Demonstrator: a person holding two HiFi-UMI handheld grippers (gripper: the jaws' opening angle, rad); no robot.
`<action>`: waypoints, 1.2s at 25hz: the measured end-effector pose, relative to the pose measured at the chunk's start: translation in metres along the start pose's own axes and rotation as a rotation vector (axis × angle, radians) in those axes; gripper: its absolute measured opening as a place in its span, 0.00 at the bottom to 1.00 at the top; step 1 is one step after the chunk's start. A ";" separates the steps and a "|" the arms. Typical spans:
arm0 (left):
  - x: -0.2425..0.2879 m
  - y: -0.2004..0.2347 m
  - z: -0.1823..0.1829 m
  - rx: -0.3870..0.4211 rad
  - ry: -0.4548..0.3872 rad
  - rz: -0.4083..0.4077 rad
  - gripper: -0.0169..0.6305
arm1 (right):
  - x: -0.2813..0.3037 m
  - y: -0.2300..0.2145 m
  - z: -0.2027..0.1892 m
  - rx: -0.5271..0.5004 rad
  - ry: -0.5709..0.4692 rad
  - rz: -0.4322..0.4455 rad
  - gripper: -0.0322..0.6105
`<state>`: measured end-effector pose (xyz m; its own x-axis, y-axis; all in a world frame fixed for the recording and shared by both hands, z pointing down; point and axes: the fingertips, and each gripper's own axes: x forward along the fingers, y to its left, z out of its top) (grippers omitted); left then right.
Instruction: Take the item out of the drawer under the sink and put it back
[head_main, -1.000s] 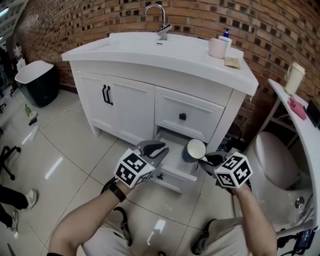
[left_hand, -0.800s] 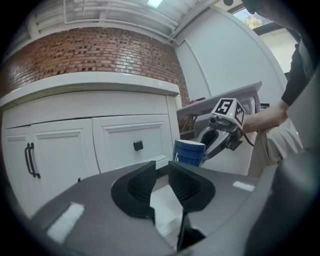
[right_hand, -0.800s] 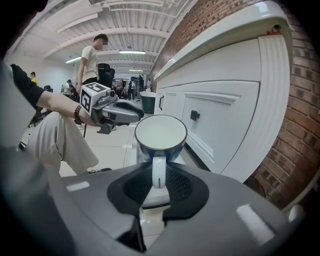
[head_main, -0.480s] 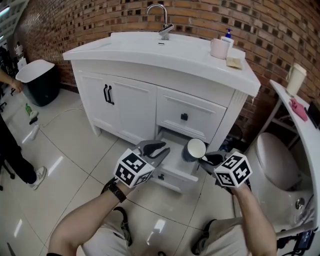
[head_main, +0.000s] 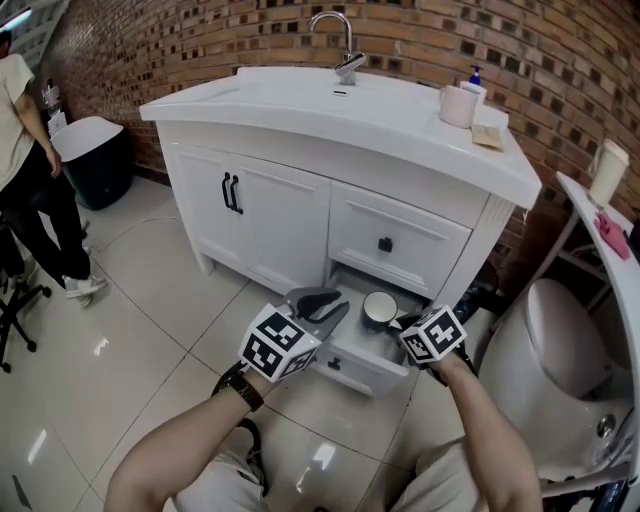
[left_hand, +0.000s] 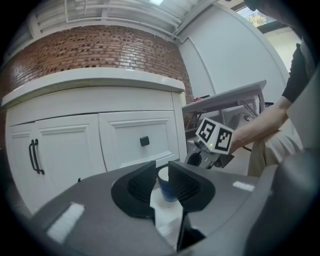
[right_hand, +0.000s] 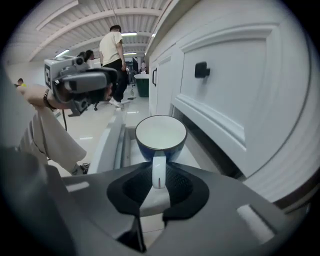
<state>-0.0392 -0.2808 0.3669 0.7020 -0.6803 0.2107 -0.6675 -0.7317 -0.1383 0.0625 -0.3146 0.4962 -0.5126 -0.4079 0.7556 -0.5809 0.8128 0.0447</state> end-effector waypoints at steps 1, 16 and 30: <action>0.000 0.003 0.001 -0.002 -0.001 0.007 0.17 | 0.013 -0.004 -0.001 0.013 0.021 0.003 0.16; -0.014 0.018 -0.006 -0.016 0.010 0.027 0.17 | 0.061 -0.003 -0.009 0.019 0.115 0.053 0.18; 0.025 -0.037 -0.008 0.036 0.047 -0.110 0.17 | -0.108 0.022 0.049 -0.182 -0.463 -0.088 0.05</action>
<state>0.0015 -0.2702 0.3851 0.7577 -0.5932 0.2719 -0.5767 -0.8037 -0.1464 0.0743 -0.2733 0.3839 -0.7174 -0.5863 0.3763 -0.5361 0.8095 0.2394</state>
